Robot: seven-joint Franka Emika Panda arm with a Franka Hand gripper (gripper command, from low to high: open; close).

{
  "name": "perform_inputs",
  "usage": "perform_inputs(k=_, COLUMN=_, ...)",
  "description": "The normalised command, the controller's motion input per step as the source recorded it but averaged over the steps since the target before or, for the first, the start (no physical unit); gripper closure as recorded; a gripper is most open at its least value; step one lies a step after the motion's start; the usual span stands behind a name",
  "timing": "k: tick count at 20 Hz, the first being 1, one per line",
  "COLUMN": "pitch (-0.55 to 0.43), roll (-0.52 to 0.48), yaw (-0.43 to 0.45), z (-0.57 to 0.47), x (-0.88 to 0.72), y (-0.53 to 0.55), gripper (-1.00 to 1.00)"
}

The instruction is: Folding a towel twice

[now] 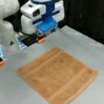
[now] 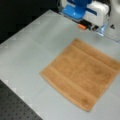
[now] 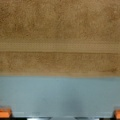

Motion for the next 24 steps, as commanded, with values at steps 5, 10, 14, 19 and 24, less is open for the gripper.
perform_inputs(k=5, pitch=0.199, roll=0.07, yaw=0.019, z=-0.01, x=0.15, y=0.07, gripper=-1.0)
perform_inputs(k=10, pitch=0.193, roll=0.101, yaw=-0.145, z=0.02, x=0.37, y=0.29, gripper=-1.0)
perform_inputs(k=14, pitch=0.171, roll=0.01, yaw=-0.239, z=0.07, x=0.49, y=0.43, gripper=-1.0)
perform_inputs(k=19, pitch=0.209, roll=-0.061, yaw=-0.337, z=0.12, x=0.42, y=0.35, gripper=-1.0)
perform_inputs(k=24, pitch=0.243, roll=-0.039, yaw=-0.314, z=0.06, x=0.37, y=0.18, gripper=-1.0)
